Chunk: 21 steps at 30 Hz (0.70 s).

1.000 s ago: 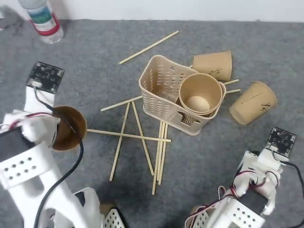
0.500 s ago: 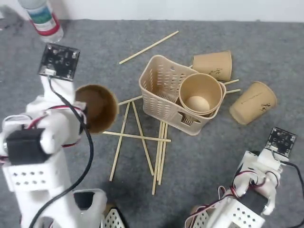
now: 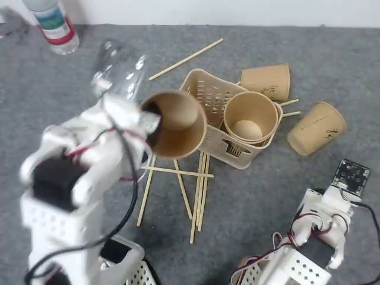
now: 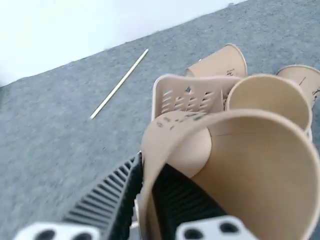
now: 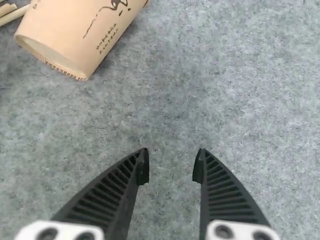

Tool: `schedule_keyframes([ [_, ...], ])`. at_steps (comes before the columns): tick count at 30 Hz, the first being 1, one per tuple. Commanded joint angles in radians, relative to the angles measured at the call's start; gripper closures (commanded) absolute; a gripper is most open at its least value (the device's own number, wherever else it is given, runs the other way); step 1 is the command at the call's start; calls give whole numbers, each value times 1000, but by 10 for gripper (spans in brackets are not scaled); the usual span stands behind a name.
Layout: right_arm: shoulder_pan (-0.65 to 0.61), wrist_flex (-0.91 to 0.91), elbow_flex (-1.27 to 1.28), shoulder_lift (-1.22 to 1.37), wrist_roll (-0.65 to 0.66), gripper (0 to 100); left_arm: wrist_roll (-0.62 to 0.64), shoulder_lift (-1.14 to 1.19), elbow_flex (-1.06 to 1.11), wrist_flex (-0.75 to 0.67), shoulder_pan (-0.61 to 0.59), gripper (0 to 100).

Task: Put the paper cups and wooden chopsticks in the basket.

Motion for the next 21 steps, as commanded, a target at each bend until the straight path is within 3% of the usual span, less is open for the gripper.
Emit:
schedule_keyframes([
  [1, -7, -19, -3, -13, -14, 833, 11, 81, -48, -114, 81, 989],
  [6, -7, -21, -3, -13, -14, 833, 11, 212, -191, -157, 190, 989],
  [13, -7, -21, -3, -13, -14, 833, 11, 473, -433, -57, 316, 989],
  [21, -7, -21, -3, -13, -14, 833, 11, 704, -674, 74, 333, 988],
])
